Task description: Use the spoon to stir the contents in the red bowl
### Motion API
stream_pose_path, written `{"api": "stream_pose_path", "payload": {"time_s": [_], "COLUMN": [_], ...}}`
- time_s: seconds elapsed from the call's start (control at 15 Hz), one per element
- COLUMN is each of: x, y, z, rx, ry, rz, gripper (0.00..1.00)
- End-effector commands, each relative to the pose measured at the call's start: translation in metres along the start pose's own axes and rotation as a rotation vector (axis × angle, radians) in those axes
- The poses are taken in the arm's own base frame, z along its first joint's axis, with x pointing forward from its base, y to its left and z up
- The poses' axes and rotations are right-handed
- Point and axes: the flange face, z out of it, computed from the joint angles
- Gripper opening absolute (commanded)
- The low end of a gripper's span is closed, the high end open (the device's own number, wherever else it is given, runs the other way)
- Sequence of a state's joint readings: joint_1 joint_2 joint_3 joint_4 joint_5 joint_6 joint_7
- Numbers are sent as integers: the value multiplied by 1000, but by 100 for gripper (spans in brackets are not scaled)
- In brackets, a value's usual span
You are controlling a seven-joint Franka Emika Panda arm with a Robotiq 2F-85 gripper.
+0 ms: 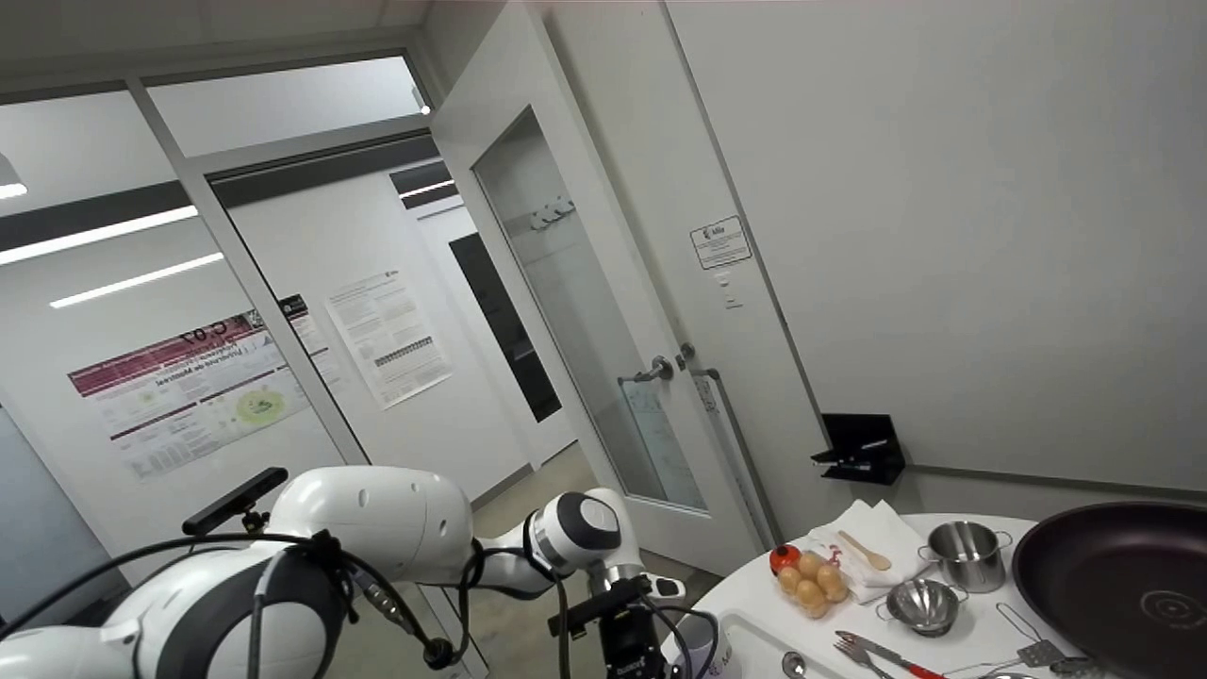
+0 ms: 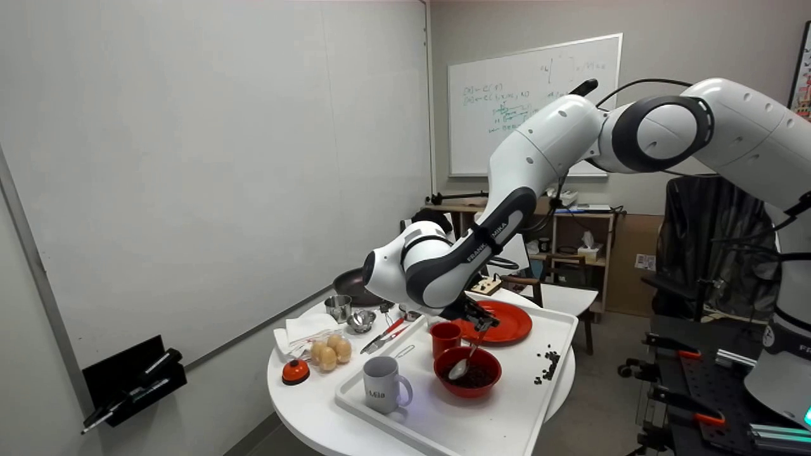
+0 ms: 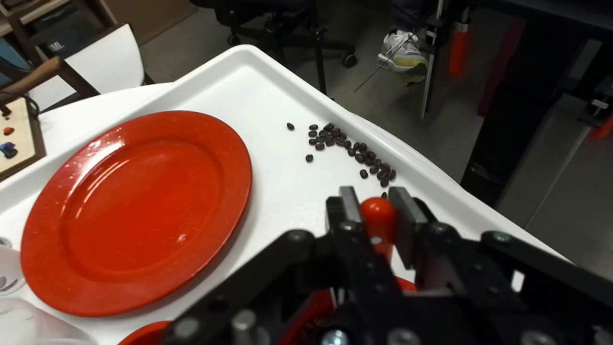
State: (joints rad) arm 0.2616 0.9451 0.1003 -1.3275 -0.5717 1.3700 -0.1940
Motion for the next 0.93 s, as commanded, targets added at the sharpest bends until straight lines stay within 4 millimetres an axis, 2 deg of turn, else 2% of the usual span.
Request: {"api": "stream_pose_path", "payload": {"time_s": [0.0,0.4,0.87], "x": [16,26,18], "y": [3,4,13], "z": [7,15,26], "rx": [52,90,132], "ry": [-34,-64,-123], "rz": [-2,6,23], "gripper": [9,9,9]}}
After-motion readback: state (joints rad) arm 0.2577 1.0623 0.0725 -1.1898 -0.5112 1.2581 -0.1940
